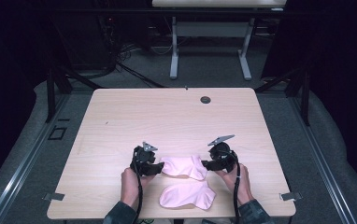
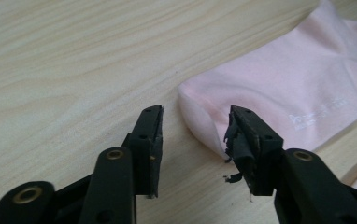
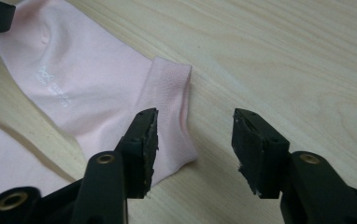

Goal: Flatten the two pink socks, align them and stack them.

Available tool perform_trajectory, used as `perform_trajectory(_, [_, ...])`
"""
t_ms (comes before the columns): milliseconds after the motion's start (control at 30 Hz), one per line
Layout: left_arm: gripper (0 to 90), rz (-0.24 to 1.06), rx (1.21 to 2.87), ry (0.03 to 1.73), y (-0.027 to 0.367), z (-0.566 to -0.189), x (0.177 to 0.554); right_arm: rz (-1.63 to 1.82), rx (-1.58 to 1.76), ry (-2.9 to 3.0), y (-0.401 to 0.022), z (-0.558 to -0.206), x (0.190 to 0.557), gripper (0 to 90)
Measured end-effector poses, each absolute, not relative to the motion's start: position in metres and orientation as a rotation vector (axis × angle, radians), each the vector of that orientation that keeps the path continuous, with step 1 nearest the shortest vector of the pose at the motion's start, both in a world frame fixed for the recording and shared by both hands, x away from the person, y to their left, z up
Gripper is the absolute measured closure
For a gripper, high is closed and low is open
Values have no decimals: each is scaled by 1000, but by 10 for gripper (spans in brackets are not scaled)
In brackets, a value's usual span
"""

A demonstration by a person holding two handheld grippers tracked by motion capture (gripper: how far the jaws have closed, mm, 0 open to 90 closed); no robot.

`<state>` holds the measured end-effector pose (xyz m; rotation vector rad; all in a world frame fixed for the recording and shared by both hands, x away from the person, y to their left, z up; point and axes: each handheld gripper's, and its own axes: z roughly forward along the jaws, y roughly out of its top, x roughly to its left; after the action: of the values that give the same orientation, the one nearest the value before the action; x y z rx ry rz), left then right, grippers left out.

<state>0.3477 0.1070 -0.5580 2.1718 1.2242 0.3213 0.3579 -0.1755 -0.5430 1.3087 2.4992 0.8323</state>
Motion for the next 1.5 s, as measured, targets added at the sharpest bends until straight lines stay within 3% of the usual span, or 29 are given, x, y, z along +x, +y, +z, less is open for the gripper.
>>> perform_trajectory(567, [873, 320, 2234, 1195, 103, -565, 352, 829, 1287, 2583, -167, -562, 361, 807])
perform_trajectory(933, [894, 353, 2234, 1176, 103, -557, 342, 856, 1263, 2530, -167, -555, 352, 844])
perform_trajectory(1233, [894, 298, 2151, 1114, 115, -527, 308, 884, 1223, 2489, -177, -510, 312, 844])
perform_trajectory(1500, [894, 264, 2129, 1046, 115, -522, 276, 864, 1189, 2524, -185, -504, 275, 843])
